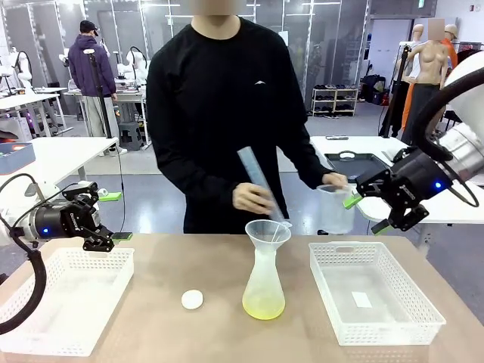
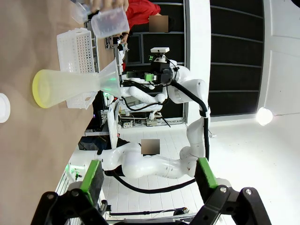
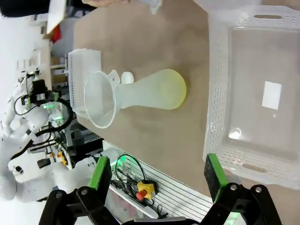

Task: Prepare the solutions needed for the experiment.
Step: Once the solution is in the Big flask , pick up the Plastic Funnel and place it back into the right Organizing basket.

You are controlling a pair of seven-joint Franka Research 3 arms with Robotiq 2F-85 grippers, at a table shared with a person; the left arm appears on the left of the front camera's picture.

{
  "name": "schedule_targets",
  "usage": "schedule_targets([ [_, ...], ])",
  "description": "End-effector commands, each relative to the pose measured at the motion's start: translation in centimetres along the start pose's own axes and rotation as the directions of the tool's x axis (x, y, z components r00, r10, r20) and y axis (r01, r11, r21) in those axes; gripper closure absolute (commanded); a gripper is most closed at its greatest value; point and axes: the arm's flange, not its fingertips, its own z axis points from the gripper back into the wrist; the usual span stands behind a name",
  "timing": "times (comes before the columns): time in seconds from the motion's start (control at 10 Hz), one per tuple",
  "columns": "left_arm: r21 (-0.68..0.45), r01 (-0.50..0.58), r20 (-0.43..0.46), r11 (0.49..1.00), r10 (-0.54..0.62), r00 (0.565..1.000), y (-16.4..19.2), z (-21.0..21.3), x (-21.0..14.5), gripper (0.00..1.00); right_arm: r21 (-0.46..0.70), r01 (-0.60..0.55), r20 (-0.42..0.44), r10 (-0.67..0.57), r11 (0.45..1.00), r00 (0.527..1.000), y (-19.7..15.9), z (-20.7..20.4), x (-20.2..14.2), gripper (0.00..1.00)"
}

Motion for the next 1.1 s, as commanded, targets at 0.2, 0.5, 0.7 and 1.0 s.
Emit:
schedule_targets([
  [0.2,-0.003,0.003,-0.006,1.000,-0.003,1.000,-0.2,0.1,0.0,0.00,-0.091,0.079,0.003,-0.079,0.993,0.997,2.2,0.2,0.0,0.00],
  [0.5,-0.003,0.003,-0.006,1.000,-0.003,1.000,-0.2,0.1,0.0,0.00,-0.047,0.032,-0.002,-0.032,0.998,0.999,1.7,0.4,0.2,0.00],
  [0.7,-0.003,0.003,-0.006,1.000,-0.003,1.000,-0.2,0.1,0.0,0.00,-0.047,0.032,-0.002,-0.032,0.998,0.999,1.7,0.4,0.2,0.00],
  [1.0,-0.003,0.003,-0.006,1.000,-0.003,1.000,-0.2,0.1,0.0,0.00,-0.070,0.024,-0.006,-0.024,0.997,1.000,4.3,-1.4,0.4,0.00],
])
